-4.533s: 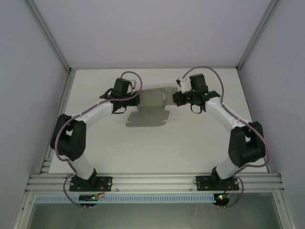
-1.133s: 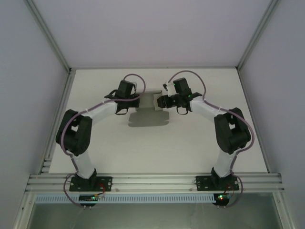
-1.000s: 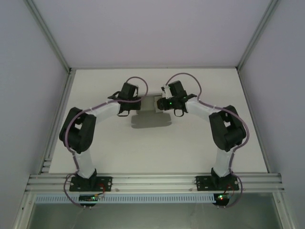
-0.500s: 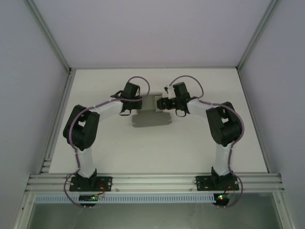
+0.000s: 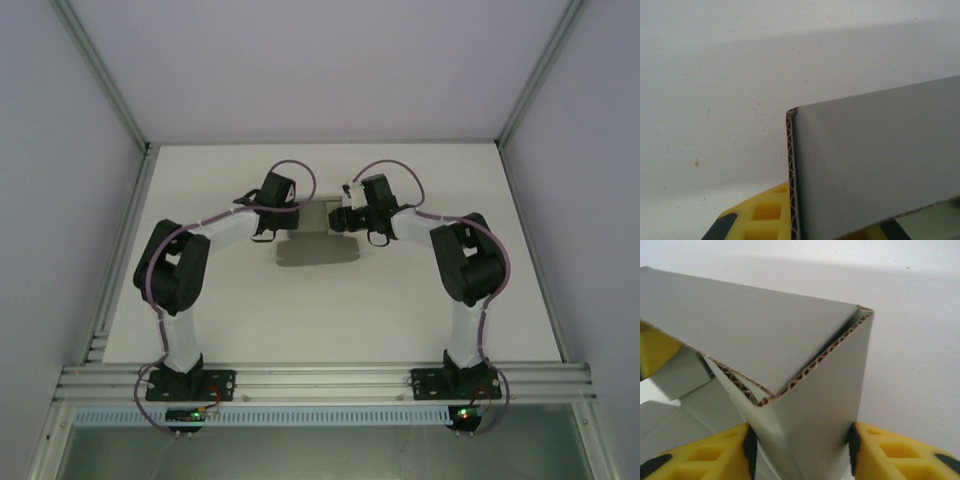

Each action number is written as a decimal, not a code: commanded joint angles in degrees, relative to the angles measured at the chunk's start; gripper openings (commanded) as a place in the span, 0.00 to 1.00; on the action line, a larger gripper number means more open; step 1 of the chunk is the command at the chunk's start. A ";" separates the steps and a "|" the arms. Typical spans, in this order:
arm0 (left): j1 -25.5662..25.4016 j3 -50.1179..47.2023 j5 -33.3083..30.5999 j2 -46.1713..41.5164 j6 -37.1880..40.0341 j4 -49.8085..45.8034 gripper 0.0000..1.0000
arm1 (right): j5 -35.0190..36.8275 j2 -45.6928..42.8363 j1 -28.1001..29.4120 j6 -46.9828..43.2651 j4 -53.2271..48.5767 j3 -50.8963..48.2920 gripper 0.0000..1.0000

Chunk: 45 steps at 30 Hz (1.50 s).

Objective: Assemble paper box

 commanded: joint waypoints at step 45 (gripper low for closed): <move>-3.76 0.27 -0.29 -1.17 -0.33 1.81 0.00 | 34.43 -7.03 4.97 -2.62 -0.30 -3.28 0.26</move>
